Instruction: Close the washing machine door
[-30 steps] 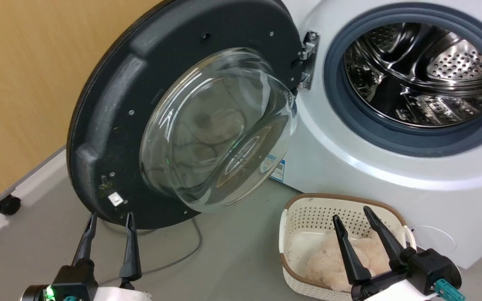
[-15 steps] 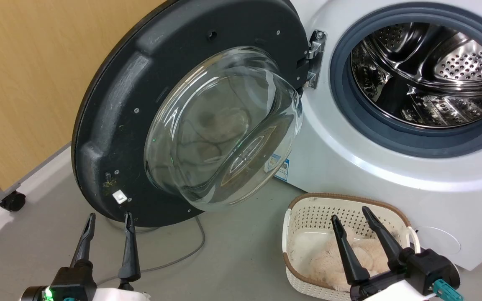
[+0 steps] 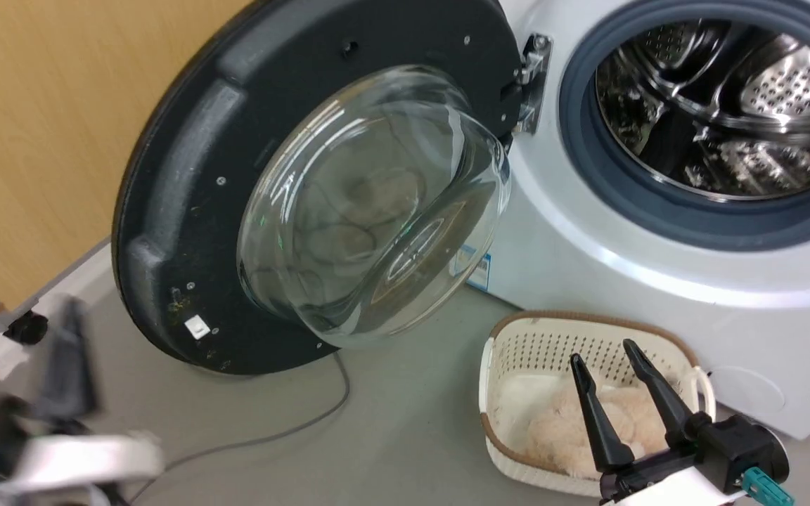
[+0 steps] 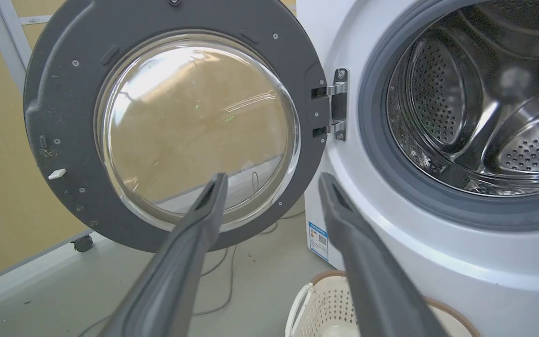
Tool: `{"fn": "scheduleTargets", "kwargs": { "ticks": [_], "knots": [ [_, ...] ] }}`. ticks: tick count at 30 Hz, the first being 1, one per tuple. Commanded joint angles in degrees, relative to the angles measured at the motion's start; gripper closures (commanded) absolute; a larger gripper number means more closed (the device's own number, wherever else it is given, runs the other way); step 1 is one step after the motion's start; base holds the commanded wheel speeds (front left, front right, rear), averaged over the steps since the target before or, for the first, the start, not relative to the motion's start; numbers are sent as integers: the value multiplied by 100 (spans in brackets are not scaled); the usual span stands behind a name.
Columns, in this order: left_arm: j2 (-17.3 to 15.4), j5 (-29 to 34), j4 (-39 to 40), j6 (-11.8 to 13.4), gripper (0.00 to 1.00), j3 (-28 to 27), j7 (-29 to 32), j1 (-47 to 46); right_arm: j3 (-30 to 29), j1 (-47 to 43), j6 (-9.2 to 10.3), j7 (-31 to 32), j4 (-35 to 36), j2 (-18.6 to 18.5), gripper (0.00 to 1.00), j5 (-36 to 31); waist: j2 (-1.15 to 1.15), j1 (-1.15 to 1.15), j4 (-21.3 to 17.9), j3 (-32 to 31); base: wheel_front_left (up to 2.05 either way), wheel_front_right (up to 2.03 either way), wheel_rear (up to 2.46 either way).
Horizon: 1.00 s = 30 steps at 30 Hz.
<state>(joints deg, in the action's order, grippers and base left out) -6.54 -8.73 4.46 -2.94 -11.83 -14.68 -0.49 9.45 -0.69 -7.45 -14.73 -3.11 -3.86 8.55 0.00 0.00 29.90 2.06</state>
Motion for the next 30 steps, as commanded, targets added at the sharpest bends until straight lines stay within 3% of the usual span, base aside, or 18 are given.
{"fn": "scheduleTargets", "kwargs": {
  "ticks": [1,7,14,17,21,26,30],
  "knots": [
    [-165,-136,-81,-89,100,-179,-32,-264,-4,17,-3,-27,35,-60,0,-34,0,0,-70,137,0,0,0],
    [-609,-1080,-885,-283,100,-873,69,-1073,21,141,-3,-27,42,-167,0,-66,0,0,-241,388,0,0,0],
    [-1055,-3040,-2268,-354,100,-1827,1261,-2298,60,320,-3,-27,31,-221,0,-74,0,0,-487,629,0,0,0],
    [-1160,-4079,-3024,-201,100,-2313,2121,-2866,65,383,-3,-27,21,-233,0,-75,0,0,-580,704,0,0,0],
    [-1054,-5435,-3763,259,100,-2903,3434,-3399,66,423,-3,-27,10,-232,0,-71,0,0,-656,736,0,0,0],
    [-1079,-5989,-3994,414,100,-3080,4258,-3439,49,433,-3,-27,12,-220,0,-64,0,0,-707,740,0,0,0],
    [-993,-6304,-3997,385,100,-3095,4878,-3300,41,408,-3,-27,7,-202,0,-53,0,0,-730,704,0,0,0]
  ]
}}
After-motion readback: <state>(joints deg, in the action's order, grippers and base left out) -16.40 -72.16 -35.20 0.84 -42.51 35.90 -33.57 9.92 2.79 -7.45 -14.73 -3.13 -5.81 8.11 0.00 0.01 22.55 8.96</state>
